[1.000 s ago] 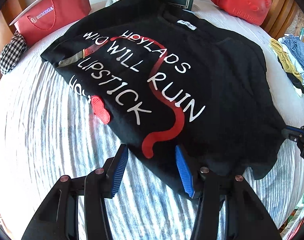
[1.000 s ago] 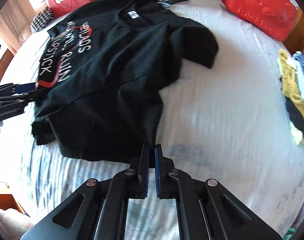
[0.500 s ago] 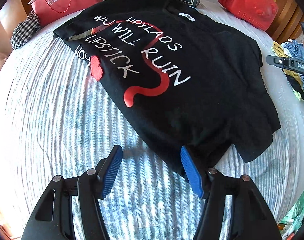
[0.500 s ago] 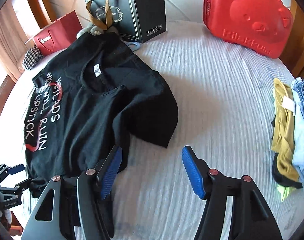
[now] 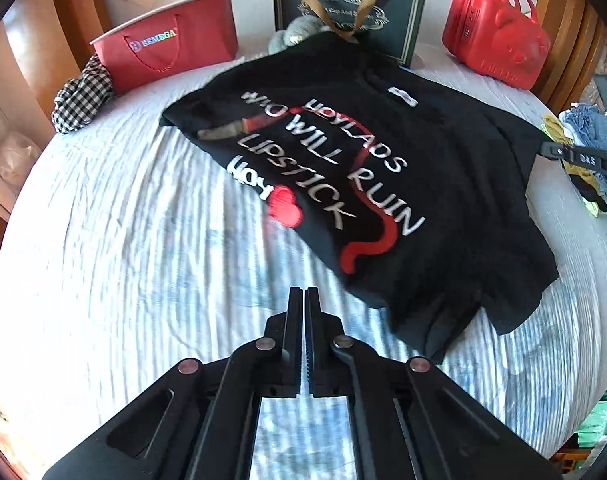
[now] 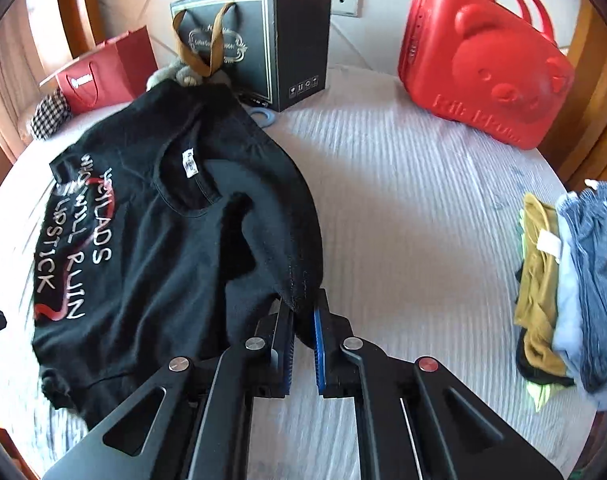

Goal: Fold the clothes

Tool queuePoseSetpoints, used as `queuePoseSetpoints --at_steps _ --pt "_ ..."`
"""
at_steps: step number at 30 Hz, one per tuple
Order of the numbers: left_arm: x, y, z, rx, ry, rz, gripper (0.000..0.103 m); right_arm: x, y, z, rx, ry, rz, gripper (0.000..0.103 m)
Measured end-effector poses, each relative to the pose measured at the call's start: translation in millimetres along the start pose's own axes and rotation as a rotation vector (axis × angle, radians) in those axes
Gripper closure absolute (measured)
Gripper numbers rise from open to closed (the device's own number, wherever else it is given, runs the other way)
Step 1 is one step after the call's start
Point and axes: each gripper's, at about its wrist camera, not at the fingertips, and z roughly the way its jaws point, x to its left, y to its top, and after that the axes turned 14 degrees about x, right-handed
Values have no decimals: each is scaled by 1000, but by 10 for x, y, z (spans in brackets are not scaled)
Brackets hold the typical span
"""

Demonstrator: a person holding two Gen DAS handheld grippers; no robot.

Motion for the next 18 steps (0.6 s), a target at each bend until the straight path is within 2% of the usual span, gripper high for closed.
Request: queuePoseSetpoints --at_steps 2,6,8,10,12,14,15,16,18 --pt "230 -19 -99 -4 -8 10 103 32 -175 -102 8 12 25 95" --pt "311 -4 -24 30 -56 31 102 -101 -387 -79 35 38 129 93" --pt "203 54 100 47 -79 49 91 -178 -443 -20 34 90 199 91" --pt "78 218 182 45 -113 79 73 -161 -461 22 29 79 218 87" --pt "-186 412 195 32 -139 96 67 -152 -478 39 35 78 216 81" --pt "-451 607 207 18 -165 114 62 -194 -487 40 32 84 216 64" --pt "-584 704 214 12 -178 123 58 -225 -498 35 30 90 214 59" --pt "-716 801 220 5 -191 132 53 -265 -507 25 26 93 210 58" --pt "-981 995 232 -8 -217 149 51 -345 -525 8 20 99 202 57"
